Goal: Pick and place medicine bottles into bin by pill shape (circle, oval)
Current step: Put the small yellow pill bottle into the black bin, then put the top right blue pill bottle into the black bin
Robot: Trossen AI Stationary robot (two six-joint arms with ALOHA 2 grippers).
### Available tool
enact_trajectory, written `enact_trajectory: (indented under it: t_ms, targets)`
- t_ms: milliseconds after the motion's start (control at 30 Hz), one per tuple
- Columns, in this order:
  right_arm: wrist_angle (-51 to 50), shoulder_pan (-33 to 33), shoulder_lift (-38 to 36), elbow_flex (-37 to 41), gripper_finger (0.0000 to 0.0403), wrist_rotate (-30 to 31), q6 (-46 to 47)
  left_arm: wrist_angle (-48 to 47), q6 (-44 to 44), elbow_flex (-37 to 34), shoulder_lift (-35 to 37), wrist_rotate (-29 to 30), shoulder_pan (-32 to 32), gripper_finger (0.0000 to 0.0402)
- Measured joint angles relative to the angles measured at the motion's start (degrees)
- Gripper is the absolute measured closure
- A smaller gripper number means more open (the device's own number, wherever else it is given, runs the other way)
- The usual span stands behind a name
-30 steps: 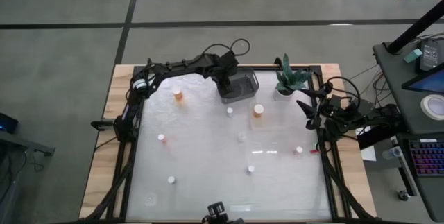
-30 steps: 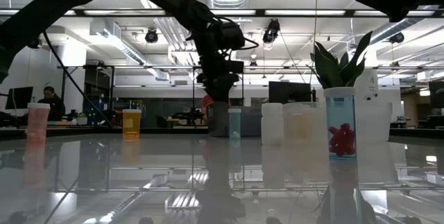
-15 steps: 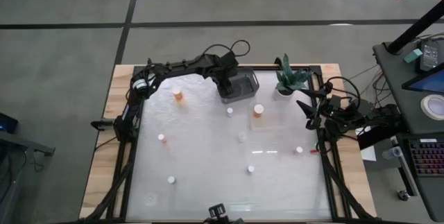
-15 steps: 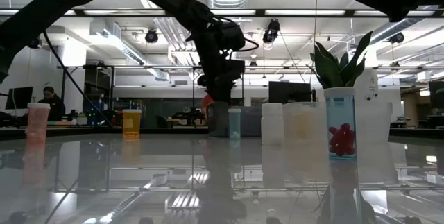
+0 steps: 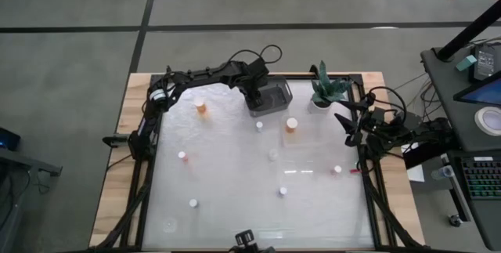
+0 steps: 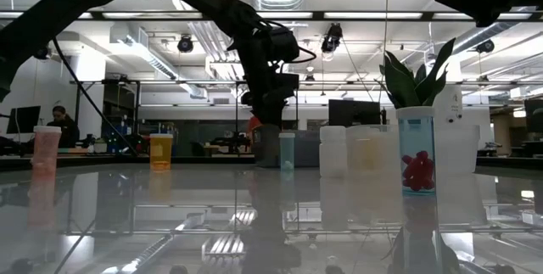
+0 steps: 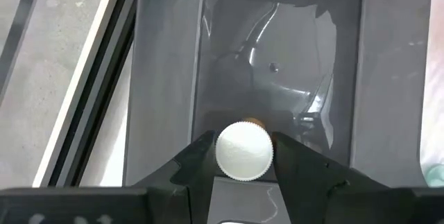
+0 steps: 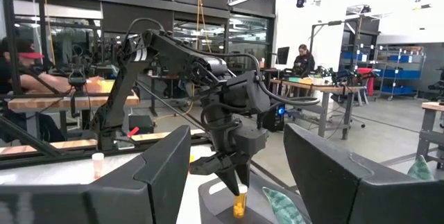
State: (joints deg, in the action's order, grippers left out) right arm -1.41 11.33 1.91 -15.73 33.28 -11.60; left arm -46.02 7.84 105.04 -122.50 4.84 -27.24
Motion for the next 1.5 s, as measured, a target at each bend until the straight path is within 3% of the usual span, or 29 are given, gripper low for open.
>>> enact_trajectory:
  t_ms: [533,967,1267,1500]
  targets:
    - [-0.02,0.0,-0.02,0.0,0.0179,0.04,0.0,-0.57,-0.02,-0.14,0.04,0.0,0.51,0.0275]
    - [-0.02,0.0,-0.02,0.0,0.0179,0.04,-0.44,-0.73,-0.11,-0.08,0.7,3.17,1.23,0.018]
    - [0.05,0.0,-0.02,0.0,0.0179,0.2,-0.44,-2.4,-2.02,-0.08,8.71,3.19,3.36,0.0176]
    - [0.24,0.0,-0.02,0.0,0.0179,0.35,-0.06,-0.41,-3.03,-3.34,17.17,3.16,11.38,0.0175]
